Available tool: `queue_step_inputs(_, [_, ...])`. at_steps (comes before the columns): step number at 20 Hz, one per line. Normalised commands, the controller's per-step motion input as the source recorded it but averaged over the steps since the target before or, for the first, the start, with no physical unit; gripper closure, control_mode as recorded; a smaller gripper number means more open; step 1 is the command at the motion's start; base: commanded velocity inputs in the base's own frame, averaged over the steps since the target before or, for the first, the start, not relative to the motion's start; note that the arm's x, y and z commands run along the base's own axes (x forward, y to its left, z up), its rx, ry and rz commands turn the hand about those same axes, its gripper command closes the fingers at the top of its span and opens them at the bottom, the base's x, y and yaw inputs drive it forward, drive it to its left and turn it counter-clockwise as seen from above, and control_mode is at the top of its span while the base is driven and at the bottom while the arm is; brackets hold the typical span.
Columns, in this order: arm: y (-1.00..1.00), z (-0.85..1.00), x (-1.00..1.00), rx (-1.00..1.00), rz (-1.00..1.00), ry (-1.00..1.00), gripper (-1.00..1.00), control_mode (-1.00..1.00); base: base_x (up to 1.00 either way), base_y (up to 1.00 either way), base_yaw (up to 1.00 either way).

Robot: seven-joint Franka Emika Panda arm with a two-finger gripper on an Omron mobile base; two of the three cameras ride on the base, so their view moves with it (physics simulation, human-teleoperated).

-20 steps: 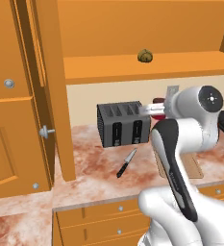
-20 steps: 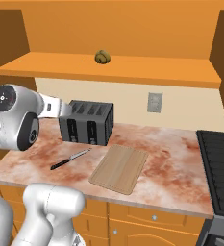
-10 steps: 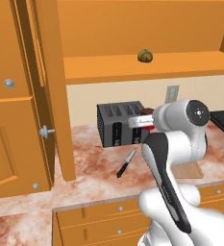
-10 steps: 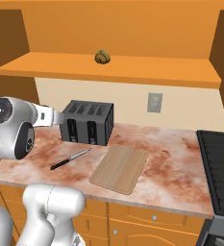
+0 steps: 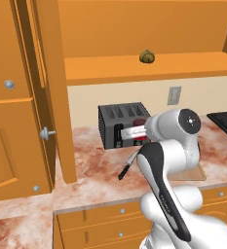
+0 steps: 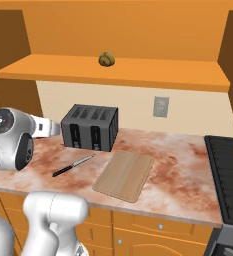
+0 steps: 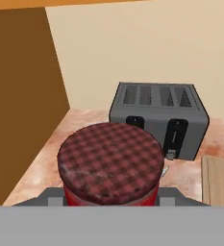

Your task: Pick the bread, place it on the cutting board, pick the jam, place it on the counter, and close the cabinet.

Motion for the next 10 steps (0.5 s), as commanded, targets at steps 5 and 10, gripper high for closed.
queue_step_inputs(5, [0.28,-0.33,0.00,0.00,0.04,0.05,1.00,-1.00,0.00,0.00,0.00])
queue_step_inputs(10, [0.29,-0.22,0.00,0.00,0.03,0.09,1.00,-1.00,0.00,0.00,0.00])
